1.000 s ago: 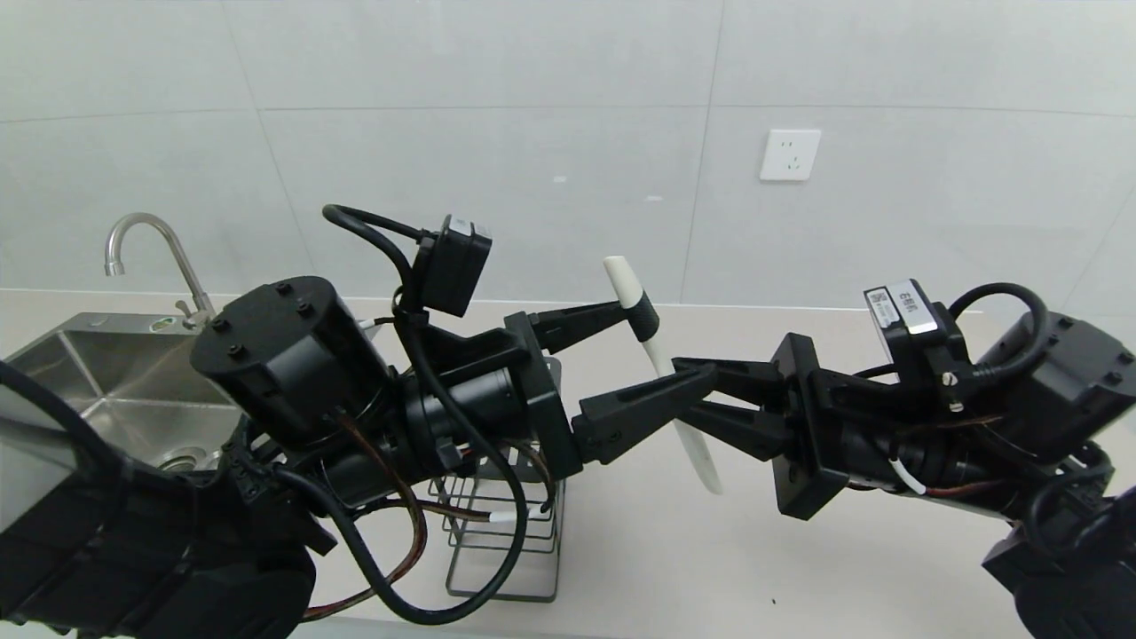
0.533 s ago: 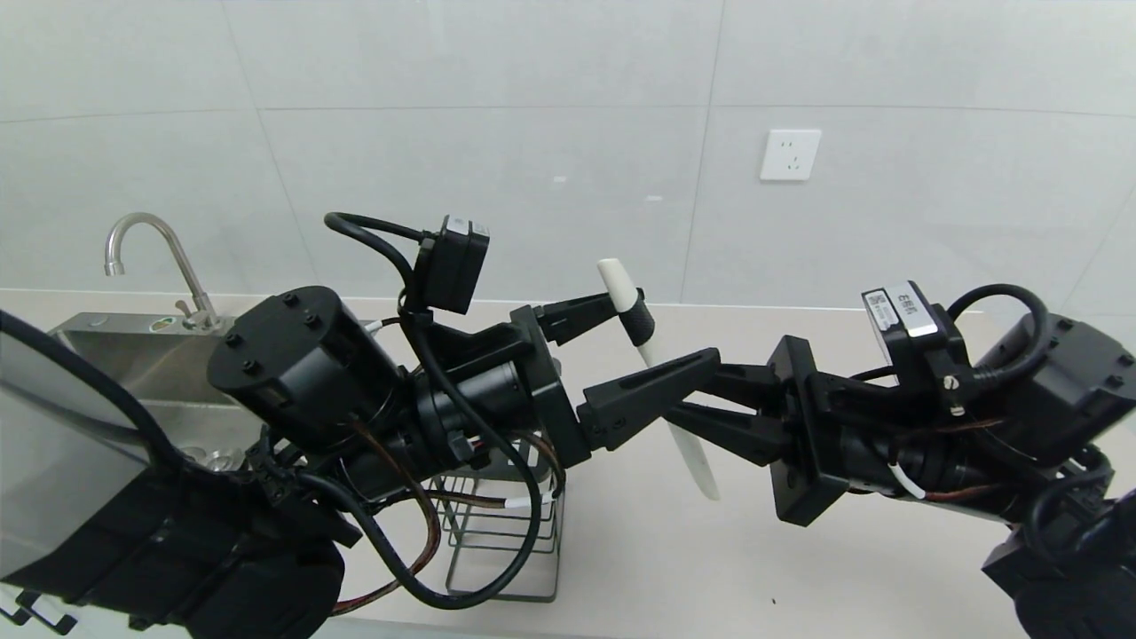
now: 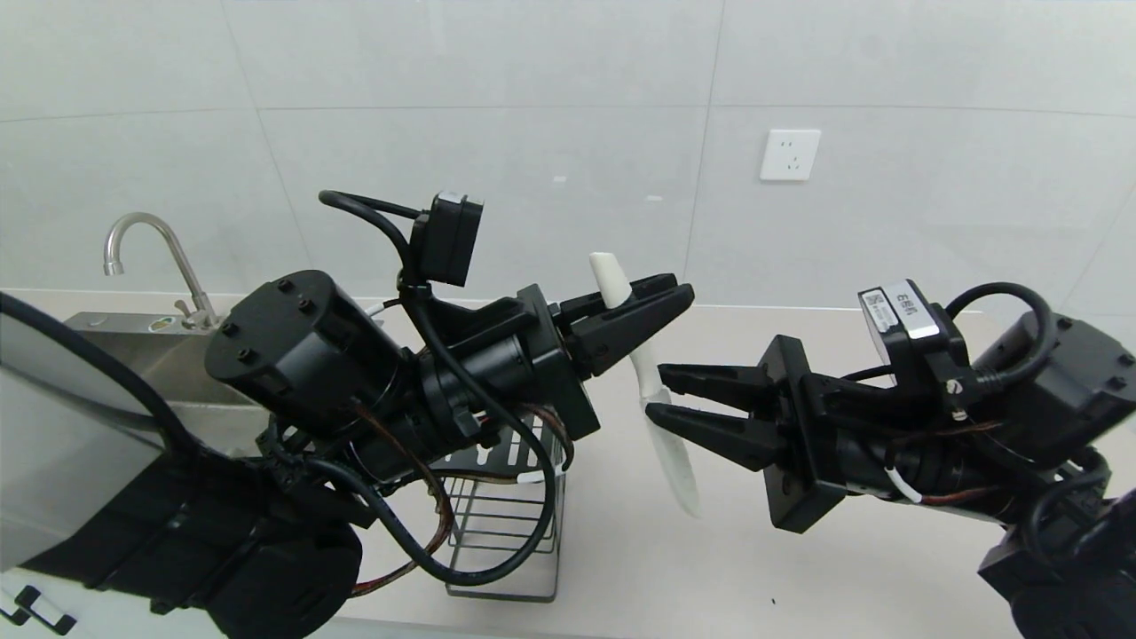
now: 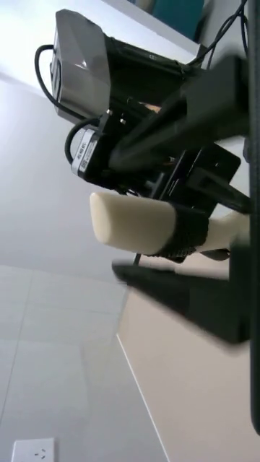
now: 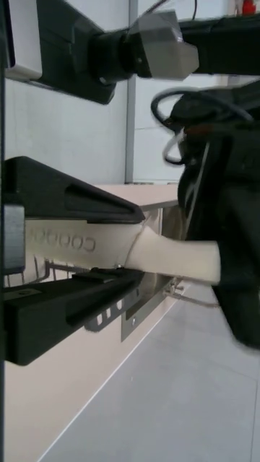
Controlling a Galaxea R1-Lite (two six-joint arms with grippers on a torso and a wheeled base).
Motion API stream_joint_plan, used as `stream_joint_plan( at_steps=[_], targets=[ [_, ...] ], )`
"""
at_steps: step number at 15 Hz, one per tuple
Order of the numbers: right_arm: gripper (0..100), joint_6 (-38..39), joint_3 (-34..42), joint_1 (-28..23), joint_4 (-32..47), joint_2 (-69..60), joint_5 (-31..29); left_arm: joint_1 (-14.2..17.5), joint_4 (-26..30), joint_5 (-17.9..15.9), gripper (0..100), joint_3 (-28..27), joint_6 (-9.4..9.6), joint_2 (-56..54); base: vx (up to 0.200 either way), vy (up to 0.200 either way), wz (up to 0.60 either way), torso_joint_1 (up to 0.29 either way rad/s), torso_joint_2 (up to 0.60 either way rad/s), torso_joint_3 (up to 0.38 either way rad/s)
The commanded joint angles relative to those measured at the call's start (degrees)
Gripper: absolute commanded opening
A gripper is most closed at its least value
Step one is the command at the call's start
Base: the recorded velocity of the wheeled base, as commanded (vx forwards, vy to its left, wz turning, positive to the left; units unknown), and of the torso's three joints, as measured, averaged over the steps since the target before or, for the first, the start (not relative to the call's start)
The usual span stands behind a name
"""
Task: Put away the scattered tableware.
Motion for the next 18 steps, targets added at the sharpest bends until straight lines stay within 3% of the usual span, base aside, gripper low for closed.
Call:
stream_joint_plan(
  at_steps=[1, 2, 3, 7, 10, 12, 14, 15, 16, 17, 18],
  targets=[
    [0, 0.48, -0.36, 0.14, -0.09, 0.1, -0.02, -0.06, 0.03, 0.06, 0, -0.02, -0.01, -0.09, 0.0, 0.0, 0.0, 0.0, 0.0, 0.0],
    [0, 0.48, -0.54, -0.04, -0.09, 0.18, -0.02, -0.06, 0.03, 0.06, 0, -0.02, -0.01, -0.09, 0.0, 0.0, 0.0, 0.0, 0.0, 0.0],
    [100, 0.4, -0.45, -0.04, -0.09, 0.18, -0.37, -0.06, 0.03, 0.06, 0, -0.02, -0.01, -0.18, 0.0, 0.0, 0.0, 0.0, 0.0, 0.0],
    [100, 0.66, 0.96, -2.5, -0.09, -3.6, -0.37, 0.56, 0.03, 0.5, 0, -0.02, 0.25, -0.71, 0.0, 0.0, 0.0, 0.0, 0.0, 0.0],
    [100, 0.04, 13.97, -6.1, -0.09, -16.6, -1.07, 0.56, 0.03, 1.03, 0, 0.07, 4.03, -2.2, 0.0, 0.0, 0.0, 0.0, 0.0, 0.0],
    [100, 0.04, 22.32, -11.11, -0.09, -27.33, -6.52, 0.47, 0.12, 1.2, 0, 0.16, 7.28, -4.66, 0.0, 0.0, 0.0, 0.0, 0.0, 0.0],
    [100, 0.83, 26.71, -14.8, -0.09, -37.52, -9.86, 0.73, 1.79, 1.2, 0, 0.25, 8.42, -7.3, 0.0, 0.0, 0.0, 0.0, 0.0, 0.0],
    [100, 0.92, 26.71, -18.05, 4.74, -46.66, -11.71, 0.73, 5.04, 1.29, 0, 0.25, 9.83, -9.58, 0.0, 0.0, 0.0, 0.0, 0.0, 0.0],
    [100, 0.92, 26.62, -22.98, 15.73, -58.88, -15.4, 0.82, 8.2, 1.91, 0, 0.34, 10.71, -11.61, 0.0, 0.0, 0.0, 0.0, 0.0, 0.0],
    [100, 0.75, 26.45, -24.82, 21.35, -63.36, -16.19, 0.82, 9.7, 2.17, 0, 0.07, 10.71, -12.31, 0.0, 0.0, 0.0, 0.0, 0.0, 0.0],
    [0, 0.48, 24.51, -29.13, 37.0, -75.14, -16.28, 0.82, 13.91, 2.87, 0, -0.37, 12.03, -13.89, 0.0, 0.0, 0.0, 0.0, 0.0, 0.0]
  ],
)
